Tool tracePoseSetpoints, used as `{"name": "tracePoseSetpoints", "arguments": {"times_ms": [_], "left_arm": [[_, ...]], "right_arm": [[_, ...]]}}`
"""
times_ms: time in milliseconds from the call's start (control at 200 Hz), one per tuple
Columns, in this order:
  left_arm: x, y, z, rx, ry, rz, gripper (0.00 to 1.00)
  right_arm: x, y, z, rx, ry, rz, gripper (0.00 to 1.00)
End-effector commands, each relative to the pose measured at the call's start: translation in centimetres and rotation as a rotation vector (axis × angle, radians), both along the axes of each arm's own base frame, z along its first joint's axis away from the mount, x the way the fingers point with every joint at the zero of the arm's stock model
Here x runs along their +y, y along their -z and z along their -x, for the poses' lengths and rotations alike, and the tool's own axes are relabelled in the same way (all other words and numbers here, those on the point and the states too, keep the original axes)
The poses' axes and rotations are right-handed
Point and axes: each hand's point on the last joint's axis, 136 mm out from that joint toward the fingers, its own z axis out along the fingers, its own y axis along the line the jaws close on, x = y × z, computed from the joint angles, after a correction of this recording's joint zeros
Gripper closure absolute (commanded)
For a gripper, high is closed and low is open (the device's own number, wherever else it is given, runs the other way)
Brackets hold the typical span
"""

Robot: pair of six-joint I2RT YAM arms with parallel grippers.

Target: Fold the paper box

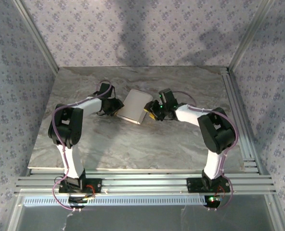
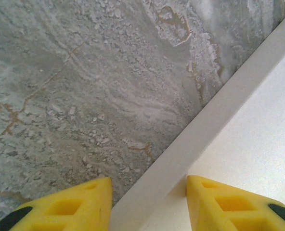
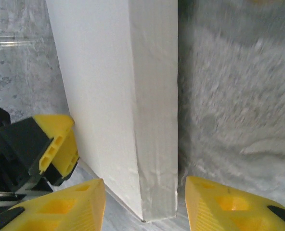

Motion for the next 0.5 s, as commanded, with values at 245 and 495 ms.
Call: {"name": "tracePoseSetpoints", "arguments": {"times_ms": [245,495], "left_arm": [[0.2,1.2,2.3,0.102,0.041,-0.037,0.56],[0.0,1.1,2.2,0.102,0.046,-0.035,0.56]], "right_arm": [[-1.8,-0.6,-5.1,-0.034,-0.061,0.073,0.56],[-1.2,1.9,-7.1,0.014,-0.072,0.102,0.57]]}}
